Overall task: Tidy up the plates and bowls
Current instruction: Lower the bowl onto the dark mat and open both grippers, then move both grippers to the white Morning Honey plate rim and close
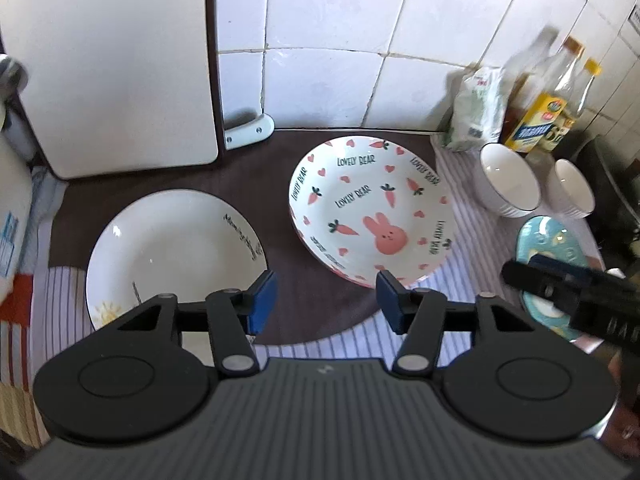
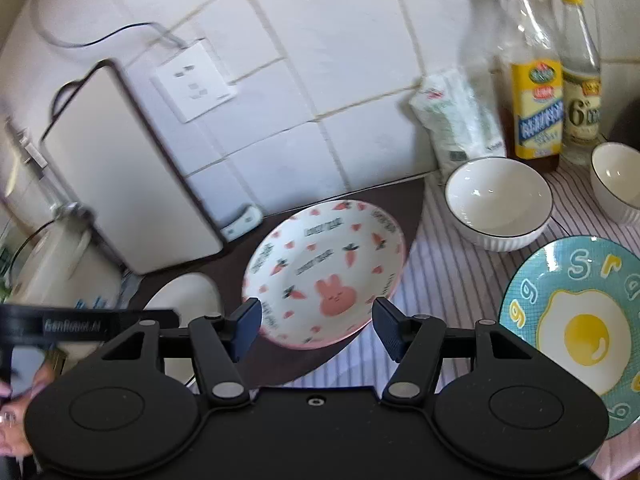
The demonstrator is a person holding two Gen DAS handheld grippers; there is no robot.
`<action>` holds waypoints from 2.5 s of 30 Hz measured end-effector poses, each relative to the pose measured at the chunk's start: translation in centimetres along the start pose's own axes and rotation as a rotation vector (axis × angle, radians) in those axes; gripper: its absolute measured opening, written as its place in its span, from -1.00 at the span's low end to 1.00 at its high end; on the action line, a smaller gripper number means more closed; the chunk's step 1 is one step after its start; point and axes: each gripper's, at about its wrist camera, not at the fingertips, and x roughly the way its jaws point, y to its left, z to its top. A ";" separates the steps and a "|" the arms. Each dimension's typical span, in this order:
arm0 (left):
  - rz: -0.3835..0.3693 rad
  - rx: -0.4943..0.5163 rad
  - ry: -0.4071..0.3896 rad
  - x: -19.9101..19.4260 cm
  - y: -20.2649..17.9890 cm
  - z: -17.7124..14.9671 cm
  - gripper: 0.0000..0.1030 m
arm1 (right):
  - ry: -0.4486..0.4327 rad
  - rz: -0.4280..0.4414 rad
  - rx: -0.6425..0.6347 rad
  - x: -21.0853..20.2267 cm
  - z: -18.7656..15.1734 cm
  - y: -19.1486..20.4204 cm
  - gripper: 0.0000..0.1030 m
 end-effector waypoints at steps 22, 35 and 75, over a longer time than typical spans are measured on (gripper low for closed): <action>0.069 0.006 -0.008 -5.8 5.0 -6.6 0.80 | -0.007 0.067 -0.231 -5.3 -4.6 9.8 0.40; 0.117 -0.155 -0.065 -2.9 13.2 -8.9 0.83 | 0.008 0.121 -0.398 0.8 -7.4 12.7 0.40; 0.193 -0.196 -0.045 7.9 20.9 -7.4 0.42 | 0.020 0.138 -0.108 15.7 -9.5 11.2 -0.54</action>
